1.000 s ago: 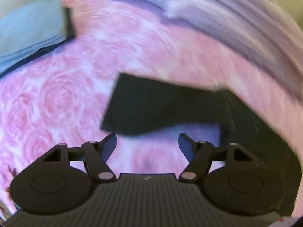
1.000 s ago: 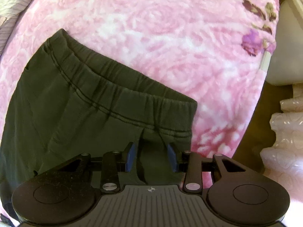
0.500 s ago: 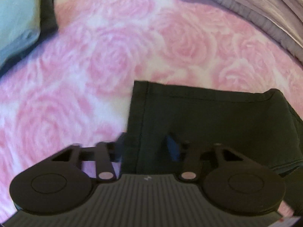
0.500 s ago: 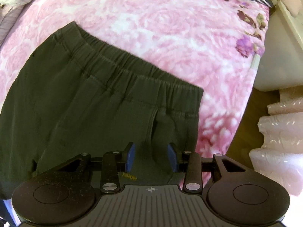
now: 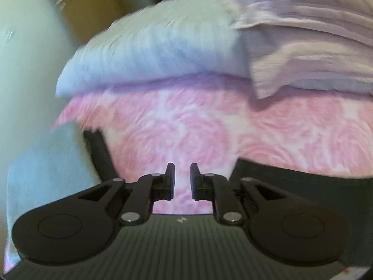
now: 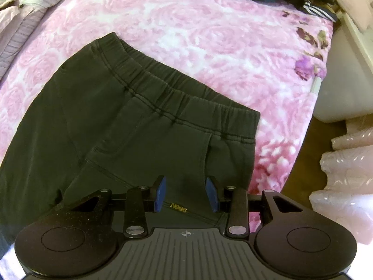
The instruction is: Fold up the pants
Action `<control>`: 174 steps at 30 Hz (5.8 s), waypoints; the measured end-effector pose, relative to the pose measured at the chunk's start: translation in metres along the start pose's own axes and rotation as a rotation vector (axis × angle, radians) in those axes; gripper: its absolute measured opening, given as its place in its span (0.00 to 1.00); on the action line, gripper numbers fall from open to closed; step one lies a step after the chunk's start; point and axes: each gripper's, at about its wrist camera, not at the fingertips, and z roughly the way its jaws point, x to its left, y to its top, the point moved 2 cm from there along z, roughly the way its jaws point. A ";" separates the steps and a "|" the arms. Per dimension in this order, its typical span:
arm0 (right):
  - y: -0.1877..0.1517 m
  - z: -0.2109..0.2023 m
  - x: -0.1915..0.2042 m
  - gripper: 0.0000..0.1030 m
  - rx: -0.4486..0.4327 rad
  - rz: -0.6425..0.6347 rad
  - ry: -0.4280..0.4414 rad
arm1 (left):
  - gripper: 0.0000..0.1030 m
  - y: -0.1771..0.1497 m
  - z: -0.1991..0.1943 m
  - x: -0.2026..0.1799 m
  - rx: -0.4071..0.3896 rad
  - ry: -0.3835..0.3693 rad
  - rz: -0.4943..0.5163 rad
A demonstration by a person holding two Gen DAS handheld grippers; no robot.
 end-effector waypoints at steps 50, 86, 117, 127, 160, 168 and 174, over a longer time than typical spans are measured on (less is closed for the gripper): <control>0.055 0.058 -0.140 0.35 -0.024 -0.289 0.271 | 0.35 -0.392 -0.218 0.051 0.247 0.284 -0.464; 0.183 0.141 -0.013 0.08 0.133 -0.535 0.826 | 0.45 -0.357 -0.276 -0.030 0.249 0.029 -0.681; 0.194 0.126 0.032 0.00 -0.109 -0.691 0.707 | 0.46 -0.347 -0.278 -0.044 0.243 0.062 -0.652; 0.131 0.061 0.026 0.17 -0.434 -0.921 0.378 | 0.48 -0.354 -0.285 -0.052 0.246 0.063 -0.629; -0.070 -0.125 -0.051 0.41 -0.149 -0.753 0.413 | 0.66 -0.261 -0.400 -0.013 0.156 -0.259 -0.075; -0.137 -0.214 -0.043 0.55 -0.267 -0.658 0.482 | 0.67 -0.223 -0.417 -0.001 0.104 -0.378 0.077; -0.173 -0.244 -0.040 0.60 -0.292 -0.683 0.459 | 0.68 -0.216 -0.434 0.018 0.070 -0.399 0.116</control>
